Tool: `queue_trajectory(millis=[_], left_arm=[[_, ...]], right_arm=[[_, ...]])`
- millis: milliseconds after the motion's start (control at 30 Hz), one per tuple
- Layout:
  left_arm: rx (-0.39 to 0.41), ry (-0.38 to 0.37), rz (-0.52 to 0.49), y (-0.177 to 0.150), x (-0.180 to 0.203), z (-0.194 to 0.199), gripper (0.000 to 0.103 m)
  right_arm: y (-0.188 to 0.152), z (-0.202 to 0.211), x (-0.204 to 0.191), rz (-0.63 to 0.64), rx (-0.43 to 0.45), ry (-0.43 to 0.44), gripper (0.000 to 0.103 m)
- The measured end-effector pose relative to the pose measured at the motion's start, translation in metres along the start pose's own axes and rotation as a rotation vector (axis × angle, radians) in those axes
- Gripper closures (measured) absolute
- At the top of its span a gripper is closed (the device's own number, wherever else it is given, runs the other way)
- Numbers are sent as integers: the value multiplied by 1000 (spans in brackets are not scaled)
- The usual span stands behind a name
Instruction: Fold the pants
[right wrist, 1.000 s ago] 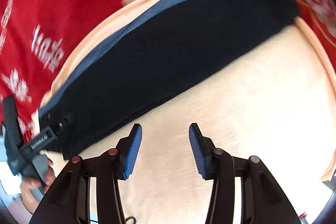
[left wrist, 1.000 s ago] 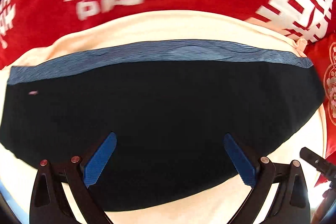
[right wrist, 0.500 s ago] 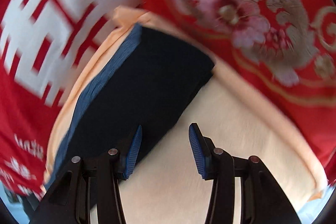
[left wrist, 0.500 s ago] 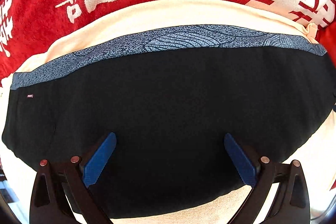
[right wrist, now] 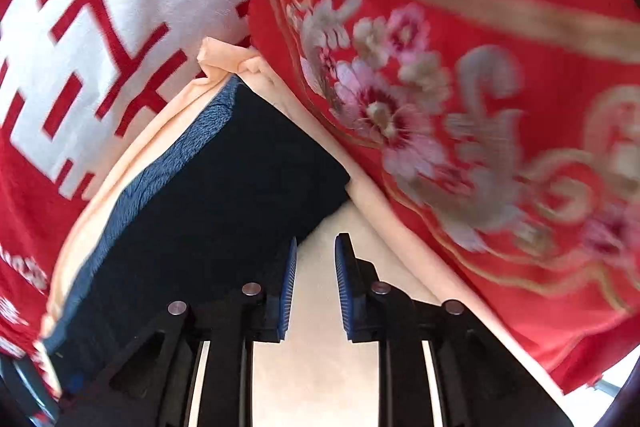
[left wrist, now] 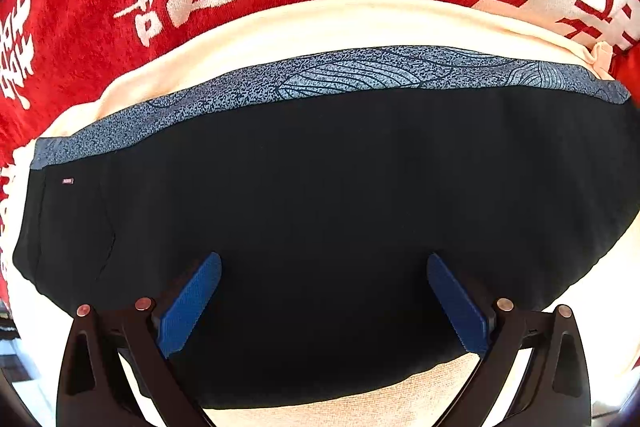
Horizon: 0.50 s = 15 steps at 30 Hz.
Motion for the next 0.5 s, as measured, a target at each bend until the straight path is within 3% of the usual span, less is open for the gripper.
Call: queue_trajectory(millis=[100,167,300,400,500], left_arm=[[-2,6,2,-1,3,3,0],[0,15,3,-3,6,6,0],[7,33,2,-3,8,8,0],[0,27,18,-6,12,10,0],[-8,18,36,-8,14,12,0]], right_arm=[[14,12,-25,133,60,21,80],[25,1,-50,217,49,82,72],[46,-27,-100,307,29,191,72],[50,-59,-124,332,-18,207,72],[52,-80,-109,341,-45,146,75]])
Point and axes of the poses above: each gripper's, at about its wrist camera, not at the fingertips, and z roughly against the way its jaws point, x to its right, y to its top, the point moved 9 cm from there along -z, roughly the way its jaws point, and after that the axes turned 15 degrees about z, right-handed, at the moved point
